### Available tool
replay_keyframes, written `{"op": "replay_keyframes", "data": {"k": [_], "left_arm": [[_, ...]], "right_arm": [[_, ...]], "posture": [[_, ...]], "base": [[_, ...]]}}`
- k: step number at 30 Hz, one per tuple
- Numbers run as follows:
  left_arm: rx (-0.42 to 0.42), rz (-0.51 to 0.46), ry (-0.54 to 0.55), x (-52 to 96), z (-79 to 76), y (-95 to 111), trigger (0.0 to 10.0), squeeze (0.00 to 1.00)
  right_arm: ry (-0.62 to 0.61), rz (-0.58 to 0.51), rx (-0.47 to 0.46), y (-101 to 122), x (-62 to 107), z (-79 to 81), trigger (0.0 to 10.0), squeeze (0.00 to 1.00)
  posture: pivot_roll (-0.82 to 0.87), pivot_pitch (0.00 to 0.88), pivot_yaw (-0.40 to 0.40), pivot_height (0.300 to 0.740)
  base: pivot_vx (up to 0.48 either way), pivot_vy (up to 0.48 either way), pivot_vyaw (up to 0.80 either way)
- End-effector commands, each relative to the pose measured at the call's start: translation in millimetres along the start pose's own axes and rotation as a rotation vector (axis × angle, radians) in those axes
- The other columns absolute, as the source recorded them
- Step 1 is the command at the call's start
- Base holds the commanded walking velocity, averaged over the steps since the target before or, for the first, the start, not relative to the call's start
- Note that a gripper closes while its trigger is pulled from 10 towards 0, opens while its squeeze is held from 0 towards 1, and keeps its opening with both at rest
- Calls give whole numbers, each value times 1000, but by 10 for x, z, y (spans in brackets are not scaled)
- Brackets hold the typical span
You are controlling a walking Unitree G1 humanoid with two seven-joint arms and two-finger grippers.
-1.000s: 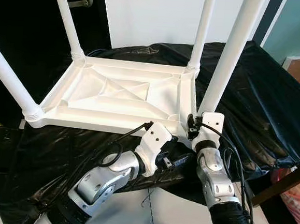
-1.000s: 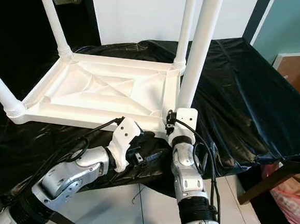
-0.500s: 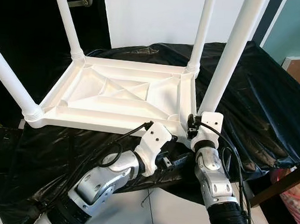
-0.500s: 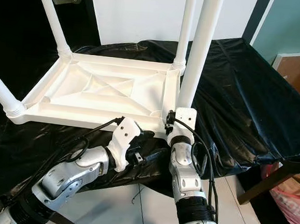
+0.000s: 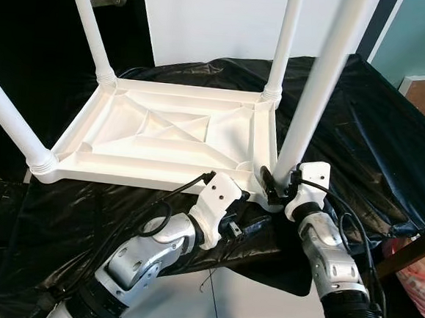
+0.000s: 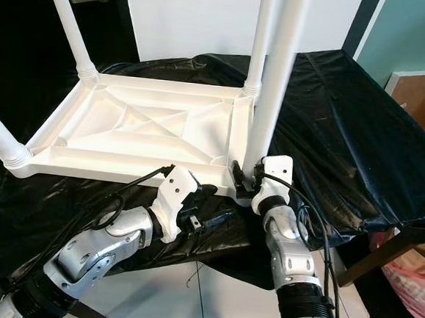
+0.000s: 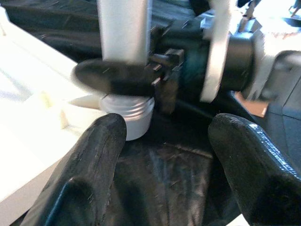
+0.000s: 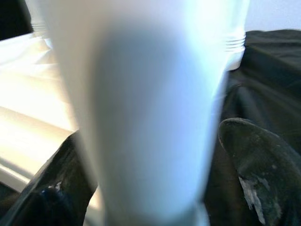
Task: Building children table
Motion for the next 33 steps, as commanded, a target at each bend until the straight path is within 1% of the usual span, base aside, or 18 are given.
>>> {"op": "replay_keyframes", "data": {"k": [1,2,3,5,6,13,14,15,16,23,24,25,30,32,33], "left_arm": [[-6,-26,-115,19,-84,9,10000,0],[-6,-26,-115,19,-84,9,10000,0],[-7,-26,-115,20,-81,10,10000,0],[-11,-25,-123,13,-76,11,10000,0],[-13,-25,-126,9,-77,12,10000,0],[-24,-28,-124,5,-42,38,10000,0],[-23,-28,-122,12,-40,37,10000,0],[-23,-28,-122,12,-40,37,10000,0],[-22,-28,-120,19,-40,36,10000,0],[-20,-25,-116,30,-35,27,10000,0],[-20,-25,-116,30,-35,26,10000,0],[-21,-25,-117,29,-32,28,10000,0],[-22,-26,-117,28,-29,30,10000,0],[-23,-25,-120,25,-37,29,10000,0],[-24,-25,-121,23,-43,27,10000,0]], "right_arm": [[75,4,0,17,-12,76,10000,0],[75,4,0,17,-12,76,10000,0],[103,11,8,25,-15,87,10000,0],[199,52,43,18,-54,142,10000,0],[223,64,52,13,-70,156,10000,0],[280,100,94,-20,-145,158,10000,0],[284,109,85,-41,-138,158,3608,0],[284,109,85,-41,-138,158,3608,0],[287,116,78,-60,-130,157,0,0],[300,161,75,-191,-99,119,0,0],[301,161,75,-194,-102,117,5961,0],[292,161,72,-197,-107,109,10000,0],[273,160,55,-207,-115,93,10000,0],[232,162,53,-224,-122,77,10000,0],[184,171,69,-253,-129,36,10000,0]], "posture": [[-46,39,20,740],[-46,39,20,740],[-46,39,20,740],[-51,43,30,740],[-51,43,30,740],[-37,41,28,740],[-31,42,28,740],[-31,42,28,740],[-31,42,28,740],[-29,40,30,740],[-29,40,30,740],[-31,41,34,740],[-31,41,34,740],[-36,44,37,740],[-39,46,38,740]], "base": [[0,0,0],[0,0,0],[0,0,0],[0,0,0],[0,0,0],[0,0,0],[0,0,0],[0,0,0],[0,0,0],[0,0,0],[0,0,0],[0,0,0],[0,0,0],[0,0,0],[0,0,0]]}}
Point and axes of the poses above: a point about 5 cm out from each wrist's last joint towards the gripper, its own x axis pointing back from the gripper into the wrist, its own y axis along the axis of the wrist's last joint, z = x × y, the point moved 5 cm from there along -x, pointing out of the wrist towards the gripper, and after that the axes turned 14 degrees about -x, right-handed, at the moved point
